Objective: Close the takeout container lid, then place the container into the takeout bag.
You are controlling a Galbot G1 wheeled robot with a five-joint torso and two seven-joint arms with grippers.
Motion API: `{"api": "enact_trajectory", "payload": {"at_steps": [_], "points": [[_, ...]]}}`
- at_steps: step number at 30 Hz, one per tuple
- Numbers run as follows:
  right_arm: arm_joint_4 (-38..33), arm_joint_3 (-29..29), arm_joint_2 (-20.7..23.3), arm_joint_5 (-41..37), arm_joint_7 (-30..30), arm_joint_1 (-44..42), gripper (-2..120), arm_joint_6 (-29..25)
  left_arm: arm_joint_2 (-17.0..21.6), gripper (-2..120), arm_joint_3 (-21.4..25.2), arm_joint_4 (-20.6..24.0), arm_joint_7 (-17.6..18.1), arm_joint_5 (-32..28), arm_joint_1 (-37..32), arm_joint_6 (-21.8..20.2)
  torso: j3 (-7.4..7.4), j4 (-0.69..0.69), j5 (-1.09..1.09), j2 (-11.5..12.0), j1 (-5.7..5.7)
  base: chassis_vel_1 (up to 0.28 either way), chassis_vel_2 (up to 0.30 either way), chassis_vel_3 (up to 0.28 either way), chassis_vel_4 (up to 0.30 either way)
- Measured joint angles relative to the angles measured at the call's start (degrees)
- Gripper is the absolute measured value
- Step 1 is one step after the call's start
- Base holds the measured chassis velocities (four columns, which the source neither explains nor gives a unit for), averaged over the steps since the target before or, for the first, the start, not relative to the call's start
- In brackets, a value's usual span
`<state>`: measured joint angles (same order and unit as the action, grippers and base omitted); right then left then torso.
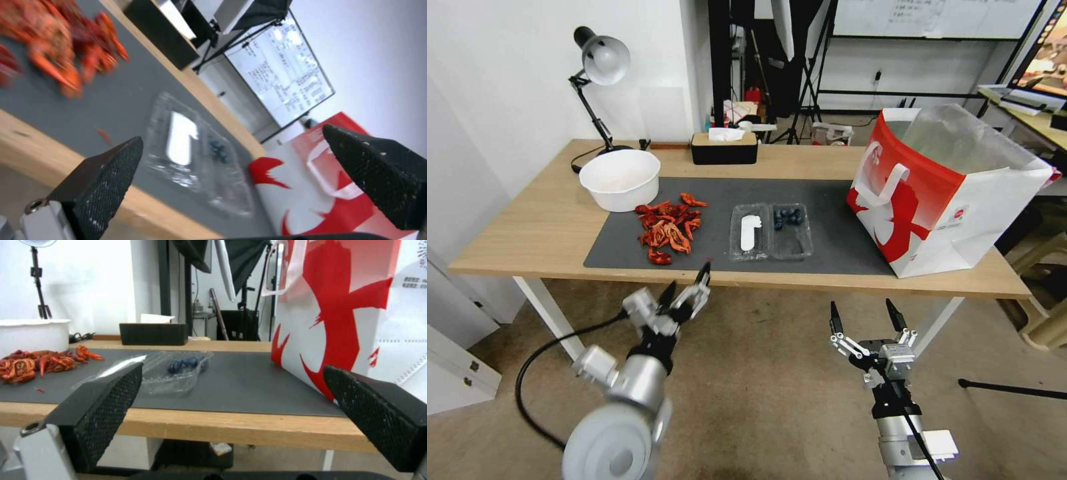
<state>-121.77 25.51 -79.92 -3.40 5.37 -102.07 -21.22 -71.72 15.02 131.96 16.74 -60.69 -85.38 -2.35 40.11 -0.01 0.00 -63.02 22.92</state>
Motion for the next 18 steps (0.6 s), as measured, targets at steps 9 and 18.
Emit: {"api": "enact_trajectory", "payload": {"at_steps": [9,18], "points": [[-0.9,-0.1,-3.8,5.5,-0.6,-2.8,100,-1.1,-4.1,100,-16.4,-12.1,14.7,-13.0,22.7,4.6,0.00,-0.01,0.00,0.0,0.00,0.000,0.000,0.000,0.000],[-0.9,0.5,-4.1,6.0,-0.5,-2.9,100,-1.3,-9.0,100,-19.2,-19.1,22.7,-13.4,30.1,4.1,0.00,0.01,0.01,0.0,0.01,0.000,0.000,0.000,0.000]]}}
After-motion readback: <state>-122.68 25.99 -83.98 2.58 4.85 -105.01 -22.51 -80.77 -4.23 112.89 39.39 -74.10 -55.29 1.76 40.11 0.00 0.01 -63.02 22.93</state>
